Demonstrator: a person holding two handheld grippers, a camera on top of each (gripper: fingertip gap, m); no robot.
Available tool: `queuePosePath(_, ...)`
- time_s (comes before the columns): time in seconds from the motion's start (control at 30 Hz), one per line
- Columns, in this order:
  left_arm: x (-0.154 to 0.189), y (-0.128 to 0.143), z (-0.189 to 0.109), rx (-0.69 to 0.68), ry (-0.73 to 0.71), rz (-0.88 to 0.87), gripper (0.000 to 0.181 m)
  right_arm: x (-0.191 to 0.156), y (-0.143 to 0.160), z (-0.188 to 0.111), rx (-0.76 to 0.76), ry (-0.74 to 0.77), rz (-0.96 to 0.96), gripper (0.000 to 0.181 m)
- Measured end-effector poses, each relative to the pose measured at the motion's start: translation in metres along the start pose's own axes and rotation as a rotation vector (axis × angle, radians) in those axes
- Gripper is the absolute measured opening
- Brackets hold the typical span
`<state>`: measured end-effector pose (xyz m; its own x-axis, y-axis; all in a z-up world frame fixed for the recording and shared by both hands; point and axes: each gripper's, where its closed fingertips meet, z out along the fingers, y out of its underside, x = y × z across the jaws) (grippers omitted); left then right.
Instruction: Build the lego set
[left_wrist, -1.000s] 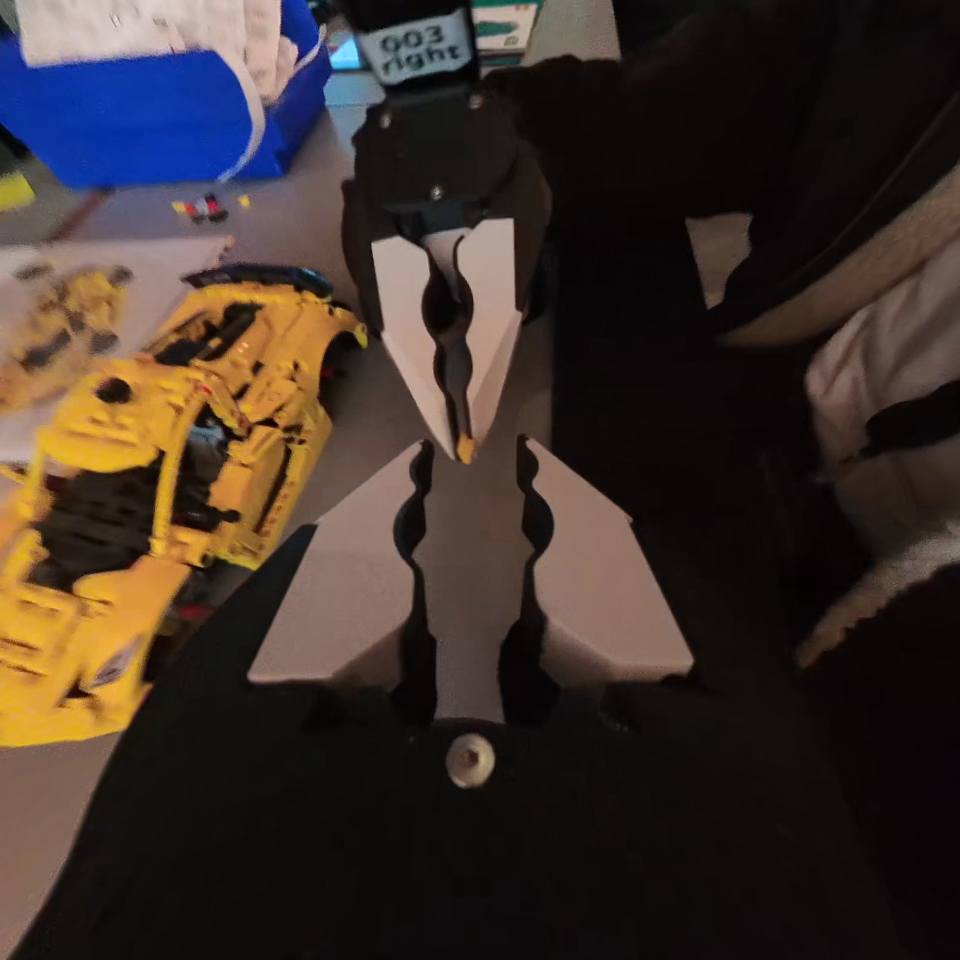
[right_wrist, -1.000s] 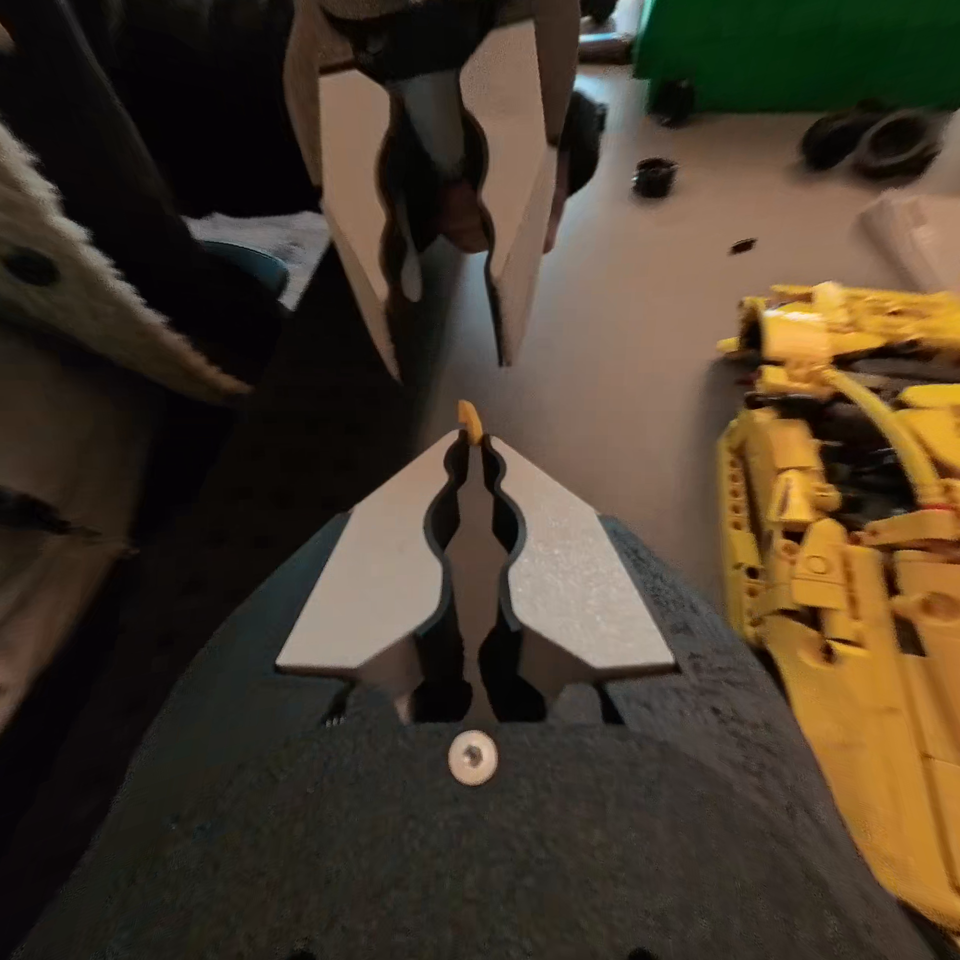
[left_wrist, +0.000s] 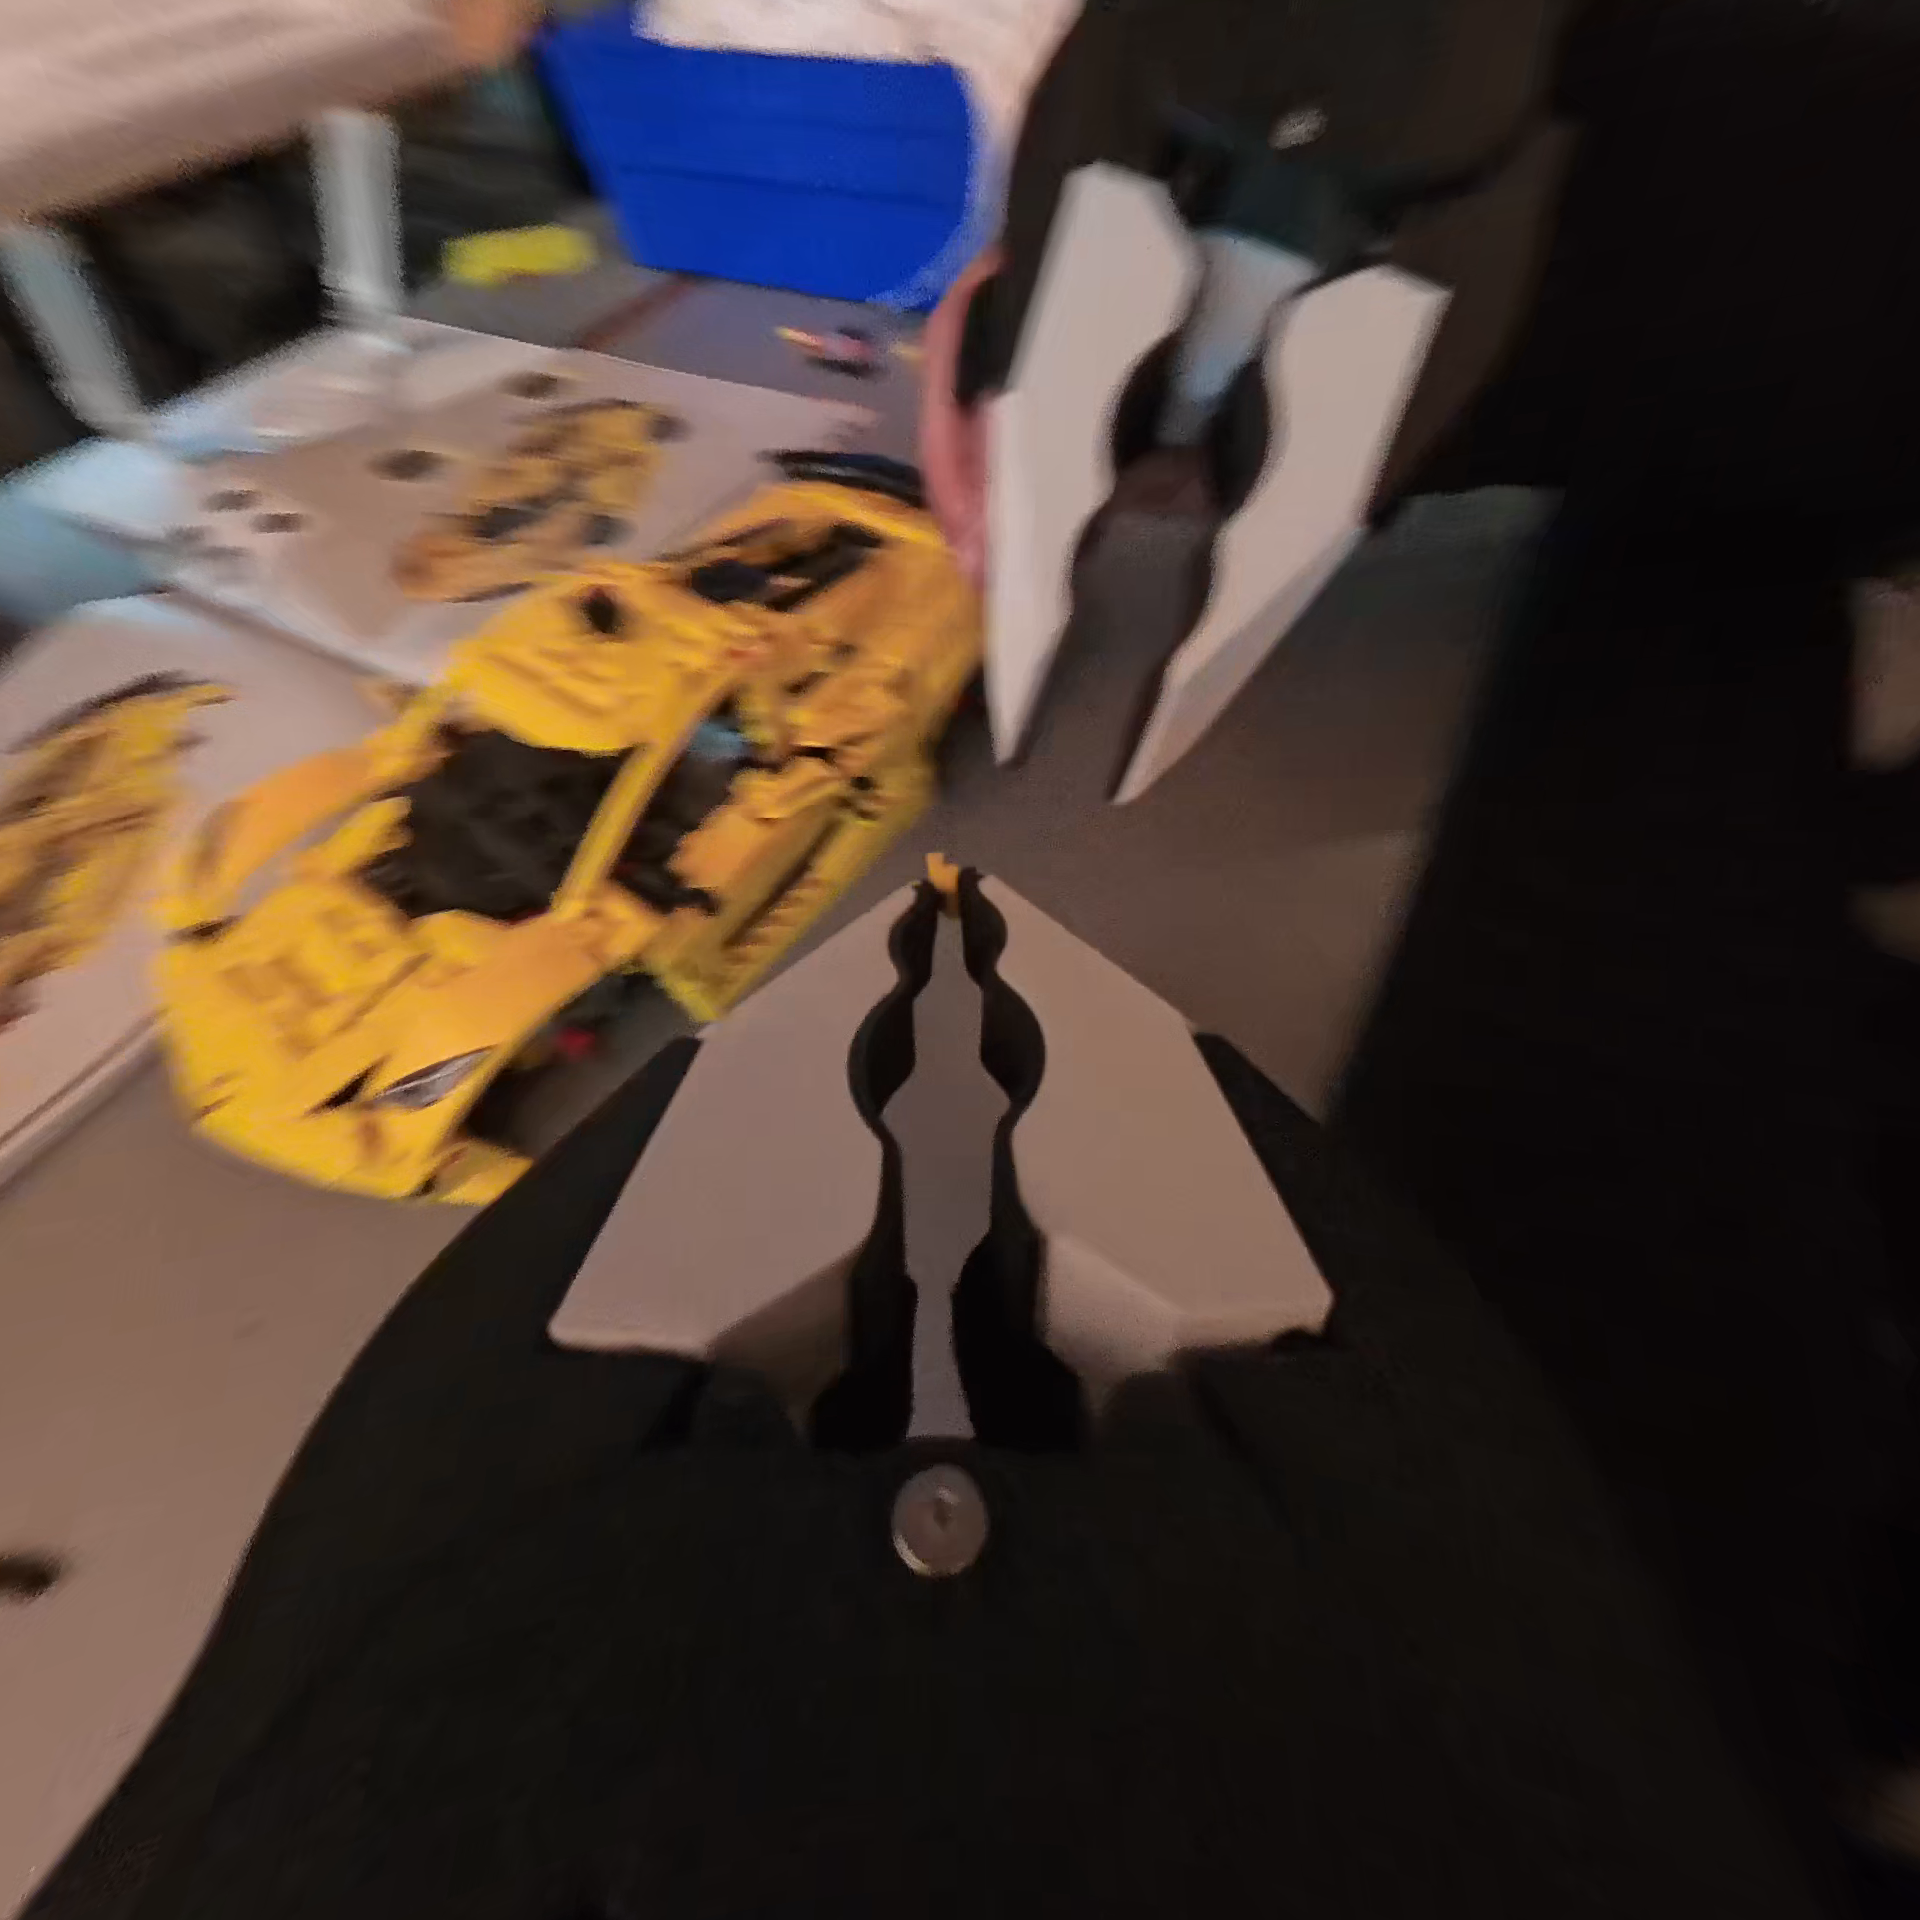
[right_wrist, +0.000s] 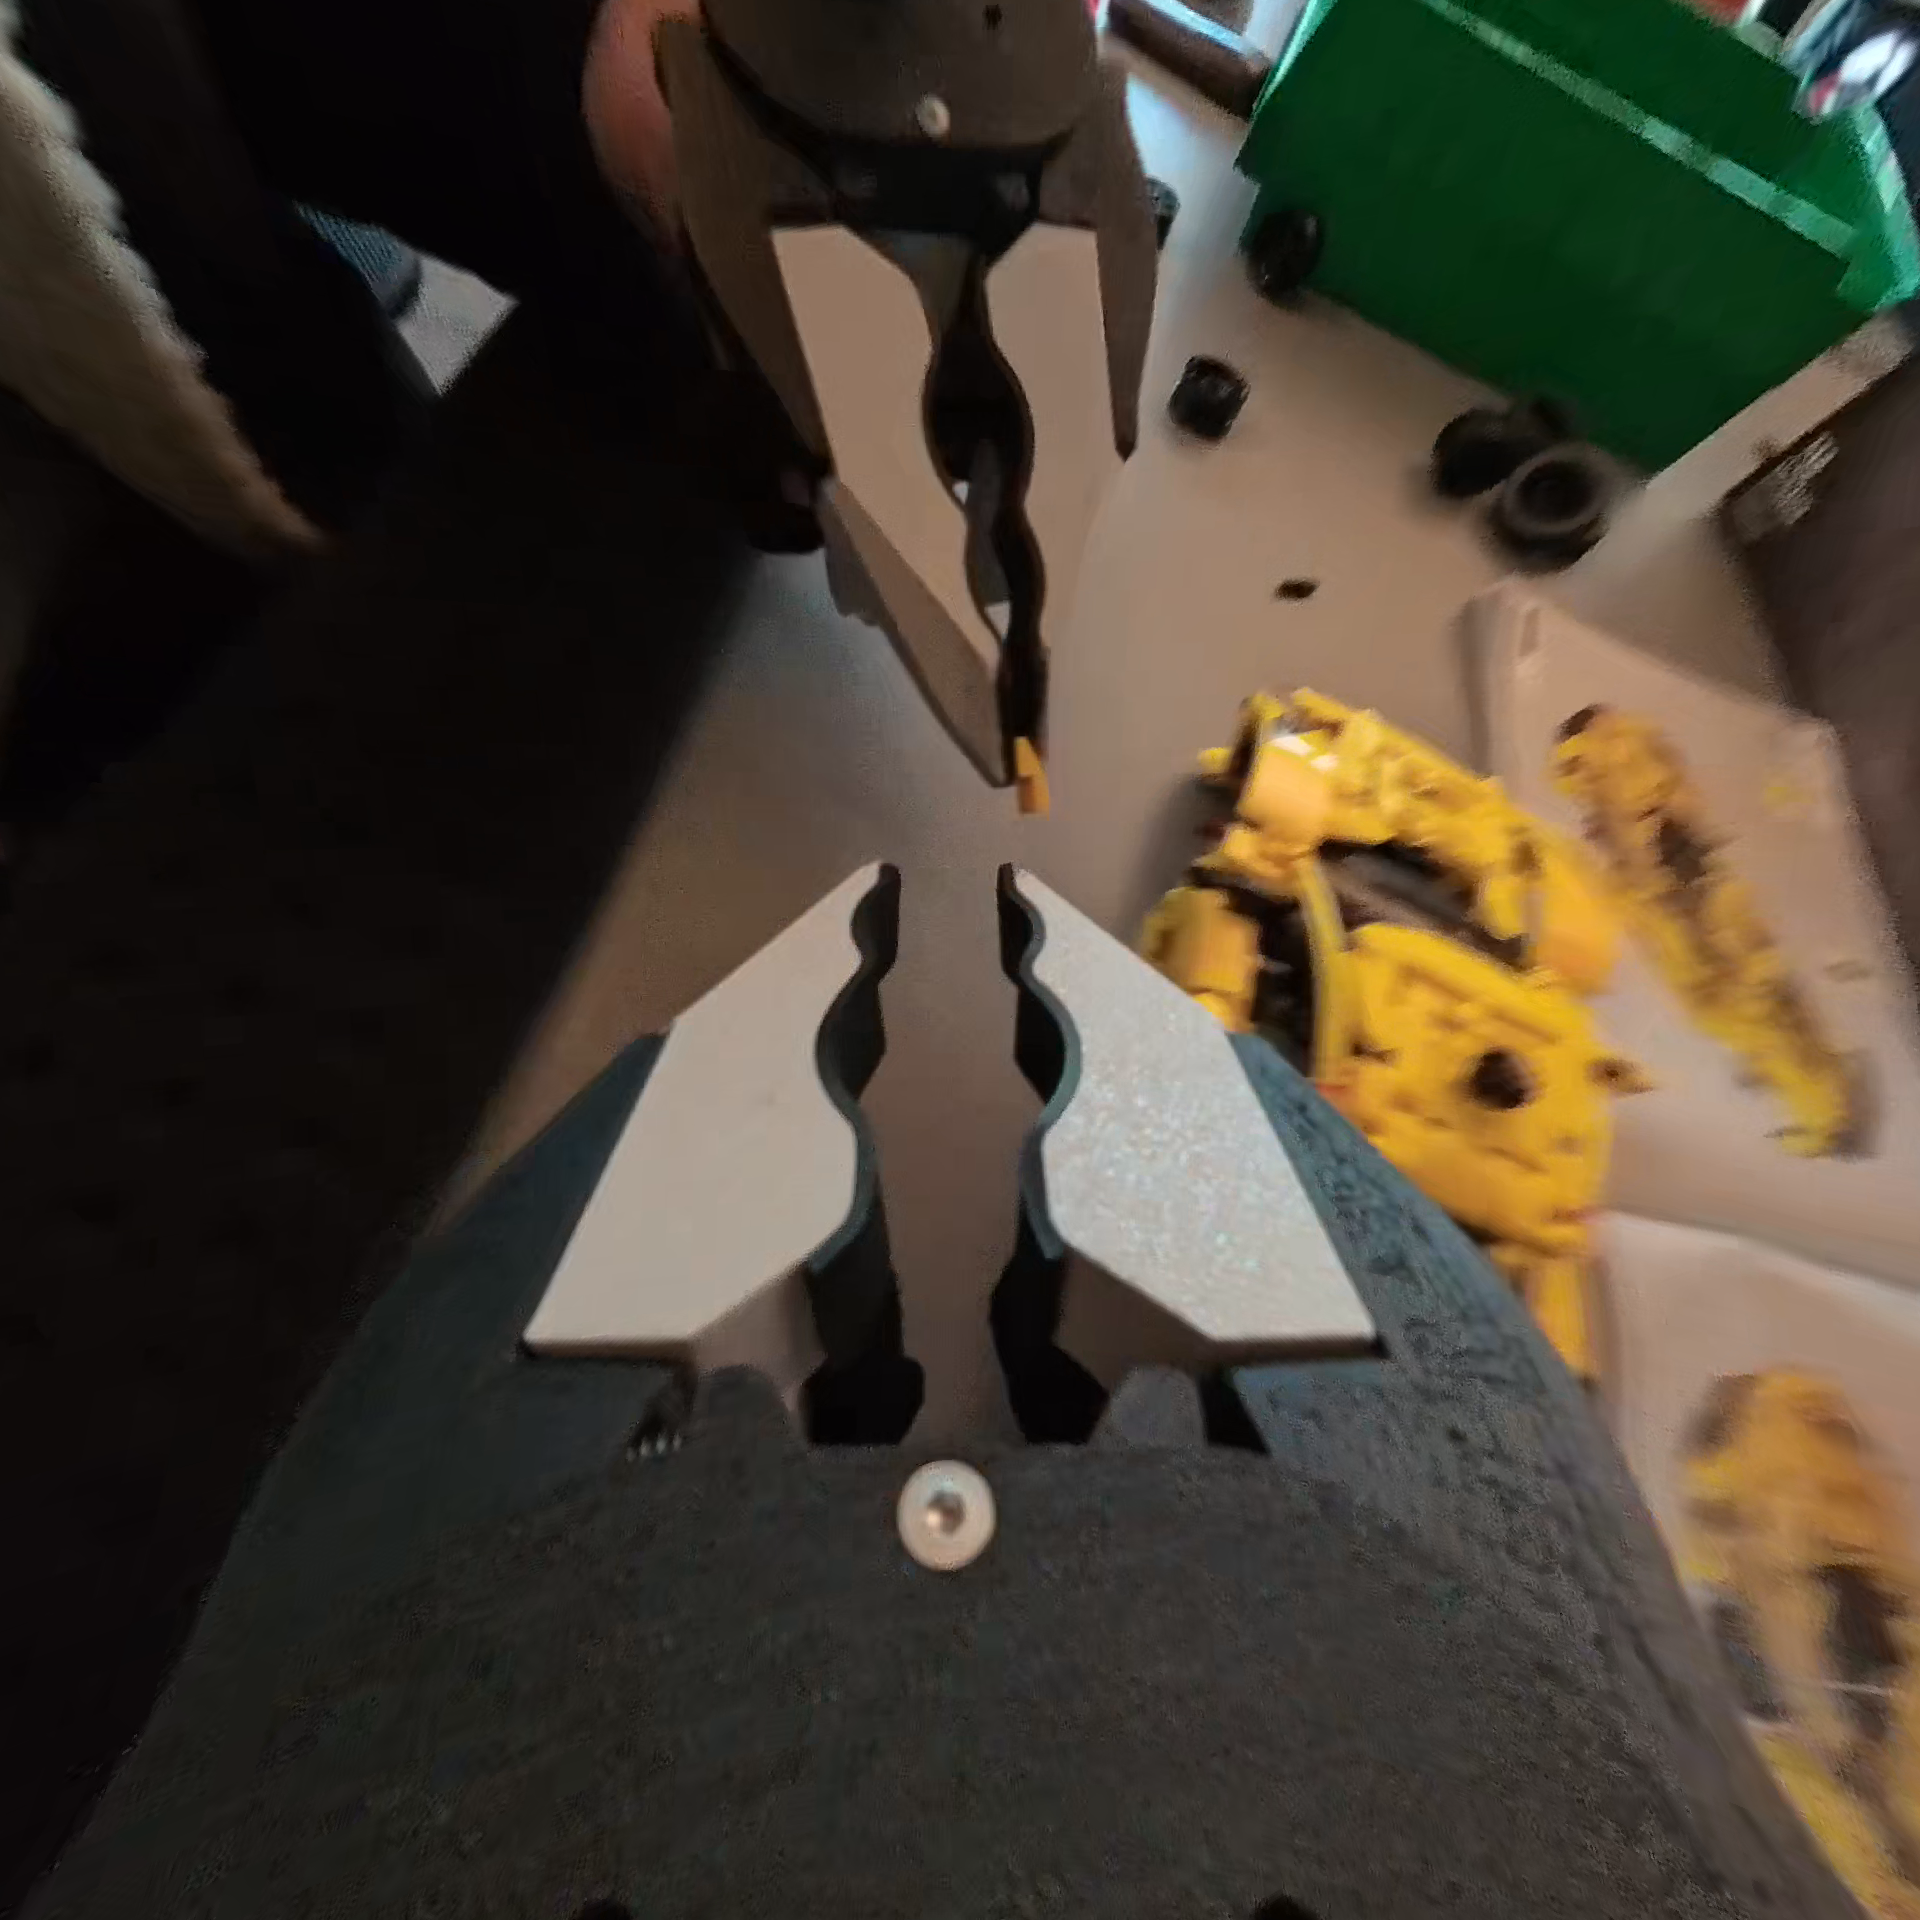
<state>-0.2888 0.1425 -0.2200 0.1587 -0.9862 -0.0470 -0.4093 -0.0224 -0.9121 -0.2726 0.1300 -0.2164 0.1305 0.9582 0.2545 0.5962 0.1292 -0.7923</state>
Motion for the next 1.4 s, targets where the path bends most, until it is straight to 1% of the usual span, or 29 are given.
queuePosePath(0.07,-0.03,0.005,0.001,0.021,-0.18,-0.044,0.005,0.026,-0.005,-0.004,-0.043,0.0,-0.17,0.01)
queuePosePath(0.1,-0.042,0.011,0.002,0.001,-0.263,-0.083,0.005,0.035,-0.005,-0.002,-0.082,-0.041,-0.246,0.011)
queuePosePath(0.13,-0.048,0.016,0.004,-0.01,-0.306,-0.127,0.005,0.043,-0.003,0.002,-0.124,-0.093,-0.29,0.014)
queuePosePath(0.2,-0.049,0.019,0.011,-0.017,-0.329,-0.215,0.005,0.05,0.005,0.013,-0.18,-0.25,-0.32,0.024)
queuePosePath(0.3,-0.055,0.018,0.015,-0.017,-0.416,-0.209,0.005,0.057,0.027,0.027,-0.303,-0.435,-0.391,0.032)
queuePosePath(0.37,-0.056,0.021,0.019,-0.035,-0.448,-0.205,0.005,0.06,0.027,0.034,-0.296,-0.501,-0.447,0.032)
queuePosePath(0.43,-0.059,0.023,0.019,-0.043,-0.481,-0.193,0.005,0.066,0.016,0.041,-0.23,-0.509,-0.529,0.024)
queuePosePath(0.5,-0.061,0.025,0.018,-0.043,-0.487,-0.218,0.005,0.065,0.01,0.045,-0.191,-0.56,-0.557,0.023)
queuePosePath(0.6,-0.061,0.025,0.016,-0.025,-0.485,-0.26,0.005,0.063,0.021,0.048,-0.304,-0.672,-0.558,0.032)
queuePosePath(0.63,-0.061,0.024,0.015,-0.014,-0.486,-0.264,0.005,0.062,0.024,0.048,-0.335,-0.701,-0.561,0.032)
queuePosePath(0.7,-0.059,0.019,0.014,0.02,-0.482,-0.263,0.005,0.061,0.022,0.049,-0.338,-0.713,-0.589,0.03)
queuePosePath(0.77,-0.056,0.018,0.018,0.021,-0.461,-0.273,0.005,0.059,0.02,0.052,-0.322,-0.709,-0.63,0.024)
queuePosePath(0.83,-0.056,0.018,0.019,0.017,-0.464,-0.271,0.005,0.06,0.024,0.054,-0.358,-0.71,-0.655,0.023)
queuePosePath(0.97,-0.059,0.02,0.019,0.01,-0.468,-0.301,0.005,0.058,0.03,0.055,-0.409,-0.743,-0.645,0.023)
queuePosePath(1.07,-0.059,0.024,0.023,-0.019,-0.456,-0.32,0.005,0.059,0.027,0.055,-0.391,-0.731,-0.662,0.017)
queuePosePath(1.2,-0.06,0.023,0.023,-0.012,-0.46,-0.32,0.005,0.059,0.028,0.055,-0.383,-0.725,-0.682,0.012)
queuePosePath(1.4,-0.06,0.024,0.024,-0.015,-0.46,-0.327,0.005,0.06,0.029,0.057,-0.379,-0.731,-0.69,0.012)
